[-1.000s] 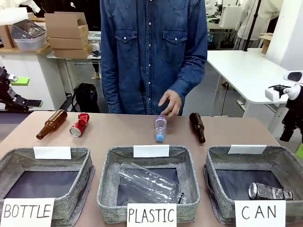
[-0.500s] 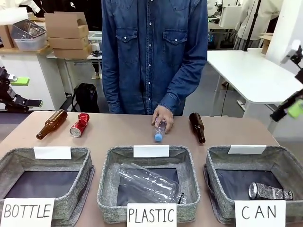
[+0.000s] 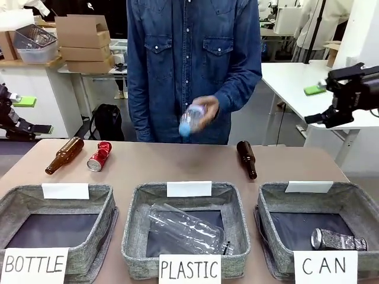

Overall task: Sort the can waste into the basket.
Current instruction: Pick up the can waste from the table and place it in the right Fabric basket.

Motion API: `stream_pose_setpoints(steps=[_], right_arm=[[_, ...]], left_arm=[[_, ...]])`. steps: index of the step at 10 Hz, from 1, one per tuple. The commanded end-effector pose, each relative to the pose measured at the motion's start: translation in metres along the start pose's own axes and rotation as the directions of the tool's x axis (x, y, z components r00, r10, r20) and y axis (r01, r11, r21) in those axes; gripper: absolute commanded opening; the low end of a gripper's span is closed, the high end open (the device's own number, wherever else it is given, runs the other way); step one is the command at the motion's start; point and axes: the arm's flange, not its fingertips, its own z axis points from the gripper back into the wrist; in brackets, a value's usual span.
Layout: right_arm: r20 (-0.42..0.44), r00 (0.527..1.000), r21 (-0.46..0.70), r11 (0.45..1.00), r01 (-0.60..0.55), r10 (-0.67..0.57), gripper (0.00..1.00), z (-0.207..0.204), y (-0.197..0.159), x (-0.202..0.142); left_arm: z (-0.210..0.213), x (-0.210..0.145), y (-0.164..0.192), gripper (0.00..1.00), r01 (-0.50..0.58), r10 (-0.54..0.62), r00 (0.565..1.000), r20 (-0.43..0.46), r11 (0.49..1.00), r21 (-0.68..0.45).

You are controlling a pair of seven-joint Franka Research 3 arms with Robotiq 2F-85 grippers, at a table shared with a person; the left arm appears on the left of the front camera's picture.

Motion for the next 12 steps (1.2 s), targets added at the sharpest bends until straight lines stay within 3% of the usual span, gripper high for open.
stream_pose_setpoints(steps=[1, 12], right_arm=[[-0.126, 0.985, 0.007, 0.993, -0.117, 0.117, 1.00, 0.0076, 0.0071, -0.0084], [-0.126, 0.985, 0.007, 0.993, -0.117, 0.117, 1.00, 0.0076, 0.0071, -0.0084]], left_arm=[[0.0002, -0.0005, 0.0000, 1.00, 0.023, -0.023, 1.000, -0.006, 1.000, -0.010], [0.0002, -0.0005, 0.0000, 1.00, 0.023, -0.023, 1.000, -0.006, 1.000, -0.010]])
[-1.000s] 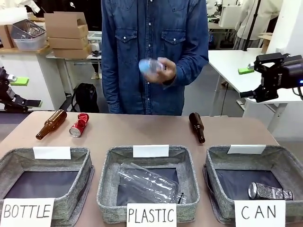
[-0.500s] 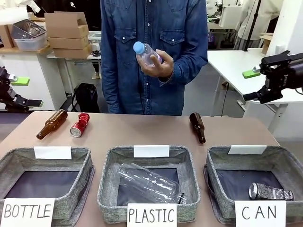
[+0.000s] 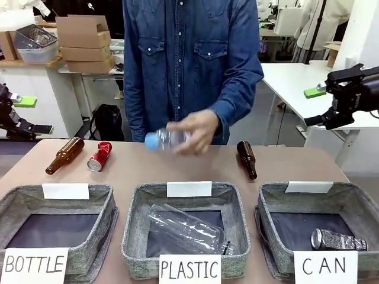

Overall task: Sort the can waste into the basket.
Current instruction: Pick up the can waste from the table and place it in the right Fabric basket.

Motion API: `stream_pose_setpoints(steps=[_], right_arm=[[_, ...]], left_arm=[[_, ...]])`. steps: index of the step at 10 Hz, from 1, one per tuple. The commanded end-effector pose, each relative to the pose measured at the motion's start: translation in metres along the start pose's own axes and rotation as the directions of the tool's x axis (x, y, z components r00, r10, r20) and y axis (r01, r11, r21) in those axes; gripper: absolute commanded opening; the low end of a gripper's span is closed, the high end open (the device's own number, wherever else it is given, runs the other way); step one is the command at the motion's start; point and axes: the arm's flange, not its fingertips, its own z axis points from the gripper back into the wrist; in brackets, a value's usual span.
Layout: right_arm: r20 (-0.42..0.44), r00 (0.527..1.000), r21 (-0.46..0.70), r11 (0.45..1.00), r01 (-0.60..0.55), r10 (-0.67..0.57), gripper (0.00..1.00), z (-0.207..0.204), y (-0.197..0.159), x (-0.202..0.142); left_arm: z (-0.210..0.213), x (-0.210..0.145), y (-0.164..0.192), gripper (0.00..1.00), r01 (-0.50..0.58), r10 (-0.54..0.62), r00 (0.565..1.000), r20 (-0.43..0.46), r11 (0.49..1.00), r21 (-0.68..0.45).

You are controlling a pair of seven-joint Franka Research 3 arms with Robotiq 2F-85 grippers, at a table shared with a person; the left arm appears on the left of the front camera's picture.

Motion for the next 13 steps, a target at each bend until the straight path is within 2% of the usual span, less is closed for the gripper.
stream_pose_setpoints(steps=[1, 5, 6, 7, 8, 9, 10, 11, 12, 13], right_arm=[[-0.008, 1.000, 0.004, 1.000, -0.020, 0.020, 1.00, 0.005, 0.000, 0.002], [-0.008, 1.000, 0.004, 1.000, -0.020, 0.020, 1.00, 0.005, 0.000, 0.002], [-0.008, 1.000, 0.004, 1.000, -0.020, 0.020, 1.00, 0.005, 0.000, 0.002], [-0.008, 1.000, 0.004, 1.000, -0.020, 0.020, 1.00, 0.005, 0.000, 0.002], [-0.008, 1.000, 0.004, 1.000, -0.020, 0.020, 1.00, 0.005, 0.000, 0.002], [-0.008, 1.000, 0.004, 1.000, -0.020, 0.020, 1.00, 0.005, 0.000, 0.002], [-0.008, 1.000, 0.004, 1.000, -0.020, 0.020, 1.00, 0.005, 0.000, 0.002], [-0.008, 1.000, 0.004, 1.000, -0.020, 0.020, 1.00, 0.005, 0.000, 0.002], [-0.008, 1.000, 0.004, 1.000, -0.020, 0.020, 1.00, 0.005, 0.000, 0.002], [-0.008, 1.000, 0.004, 1.000, -0.020, 0.020, 1.00, 0.005, 0.000, 0.002]], left_arm=[[0.000, 0.000, 0.000, 1.00, 0.023, -0.023, 1.000, -0.006, 1.000, -0.010], [0.000, 0.000, 0.000, 1.00, 0.000, 0.000, 1.000, 0.000, 1.000, 0.000], [-0.004, 0.011, -0.004, 1.00, -0.022, 0.020, 1.000, 0.013, 0.990, 0.138], [-0.019, 0.033, -0.005, 1.00, -0.037, 0.046, 0.999, -0.020, 0.941, 0.337], [-0.040, 0.060, 0.006, 1.00, -0.082, 0.134, 0.989, -0.058, 0.839, 0.538], [-0.069, 0.088, 0.023, 1.00, -0.081, 0.161, 0.986, -0.048, 0.705, 0.704], [-0.098, 0.107, 0.038, 1.00, -0.046, 0.167, 0.983, -0.073, 0.614, 0.788], [-0.118, 0.125, 0.053, 1.00, -0.013, 0.183, 0.979, -0.090, 0.498, 0.867], [-0.132, 0.139, 0.068, 1.00, 0.000, 0.192, 0.978, -0.086, 0.410, 0.912], [-0.140, 0.147, 0.081, 1.00, 0.016, 0.218, 0.971, -0.102, 0.362, 0.932]])
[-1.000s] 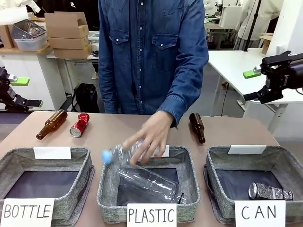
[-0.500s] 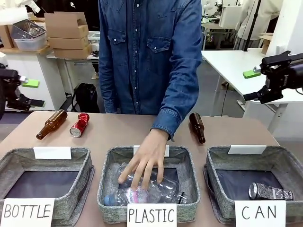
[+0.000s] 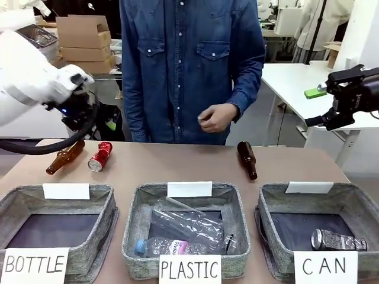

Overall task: Sort the can waste into the basket.
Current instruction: Pick up the can waste from the table and place it in the right Fabric basket.

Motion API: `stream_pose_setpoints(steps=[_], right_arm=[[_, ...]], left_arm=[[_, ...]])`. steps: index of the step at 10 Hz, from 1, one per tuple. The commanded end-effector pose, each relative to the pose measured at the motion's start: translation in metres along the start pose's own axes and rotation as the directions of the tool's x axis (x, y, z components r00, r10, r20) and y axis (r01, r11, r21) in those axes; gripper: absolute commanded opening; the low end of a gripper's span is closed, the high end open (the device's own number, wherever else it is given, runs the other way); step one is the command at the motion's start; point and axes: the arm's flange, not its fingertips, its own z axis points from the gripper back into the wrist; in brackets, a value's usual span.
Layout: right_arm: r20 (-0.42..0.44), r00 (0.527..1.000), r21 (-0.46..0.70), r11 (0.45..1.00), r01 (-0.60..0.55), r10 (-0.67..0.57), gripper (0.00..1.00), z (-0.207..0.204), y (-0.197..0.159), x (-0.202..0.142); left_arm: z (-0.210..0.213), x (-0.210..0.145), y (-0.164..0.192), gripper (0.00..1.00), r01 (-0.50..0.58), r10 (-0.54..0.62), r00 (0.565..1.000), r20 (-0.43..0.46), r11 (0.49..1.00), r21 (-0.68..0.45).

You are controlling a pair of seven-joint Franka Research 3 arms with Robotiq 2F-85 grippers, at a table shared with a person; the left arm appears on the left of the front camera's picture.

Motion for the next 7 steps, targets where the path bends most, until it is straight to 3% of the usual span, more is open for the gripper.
stream_pose_setpoints(steps=[1, 5, 7], right_arm=[[-0.008, 1.000, 0.004, 1.000, -0.021, 0.021, 1.00, 0.004, 0.000, 0.002], [-0.008, 1.000, 0.004, 1.000, -0.021, 0.021, 1.00, 0.004, 0.000, 0.002], [-0.008, 1.000, 0.004, 1.000, -0.021, 0.021, 1.00, 0.004, 0.000, 0.002]], left_arm=[[-0.008, 0.021, 0.013, 1.00, -0.030, 0.056, 0.982, -0.179, 0.989, 0.146], [-0.057, 0.031, 0.028, 1.00, 0.023, 0.026, 0.960, -0.280, 0.986, 0.168], [-0.080, 0.031, 0.016, 1.00, 0.035, 0.015, 0.957, -0.289, 0.985, 0.166]])
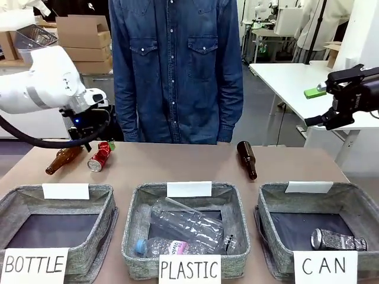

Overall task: Sort the can waste into the basket.
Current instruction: Pick up the can waste from the table and place it in the right Fabric basket.

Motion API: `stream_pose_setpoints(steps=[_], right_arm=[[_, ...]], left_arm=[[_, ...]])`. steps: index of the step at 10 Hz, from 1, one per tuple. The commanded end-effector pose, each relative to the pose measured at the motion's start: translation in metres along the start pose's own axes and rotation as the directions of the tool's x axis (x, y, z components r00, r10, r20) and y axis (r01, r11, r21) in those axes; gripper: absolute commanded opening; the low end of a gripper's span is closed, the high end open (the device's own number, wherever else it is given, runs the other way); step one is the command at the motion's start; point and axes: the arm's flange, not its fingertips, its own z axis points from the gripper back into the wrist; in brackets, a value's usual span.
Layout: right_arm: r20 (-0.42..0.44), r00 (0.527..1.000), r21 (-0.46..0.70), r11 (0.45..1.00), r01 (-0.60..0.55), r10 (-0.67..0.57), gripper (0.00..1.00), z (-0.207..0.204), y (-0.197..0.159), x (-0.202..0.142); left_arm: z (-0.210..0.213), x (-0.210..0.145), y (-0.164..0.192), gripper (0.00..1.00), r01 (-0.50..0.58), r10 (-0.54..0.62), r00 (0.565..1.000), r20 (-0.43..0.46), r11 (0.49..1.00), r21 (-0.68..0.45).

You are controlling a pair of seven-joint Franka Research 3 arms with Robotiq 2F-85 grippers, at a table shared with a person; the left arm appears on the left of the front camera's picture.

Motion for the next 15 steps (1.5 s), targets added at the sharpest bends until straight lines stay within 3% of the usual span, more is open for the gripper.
stream_pose_setpoints(steps=[1, 5, 13, 14, 15], right_arm=[[-0.008, 1.000, 0.004, 1.000, -0.021, 0.021, 1.00, 0.004, 0.000, 0.001], [-0.008, 1.000, 0.004, 1.000, -0.021, 0.021, 1.00, 0.004, 0.000, 0.001], [-0.008, 1.000, 0.004, 1.000, -0.021, 0.021, 1.00, 0.004, 0.000, 0.001], [-0.008, 1.000, 0.004, 1.000, -0.021, 0.021, 1.00, 0.004, 0.000, 0.001], [-0.008, 1.000, 0.004, 1.000, -0.021, 0.021, 1.00, 0.004, 0.000, 0.001]], left_arm=[[-0.019, 0.012, -0.004, 1.00, -0.002, 0.003, 0.999, -0.035, 1.000, 0.016], [-0.041, 0.016, -0.001, 1.00, -0.056, 0.057, 0.998, -0.018, 0.997, 0.050], [-0.056, 0.018, -0.012, 1.00, -0.014, 0.014, 1.000, 0.003, 1.000, 0.012], [-0.060, 0.019, -0.013, 0.41, -0.022, 0.022, 1.000, 0.002, 0.999, 0.043], [-0.063, 0.019, -0.014, 0.41, -0.015, 0.016, 1.000, -0.011, 0.999, 0.036]])
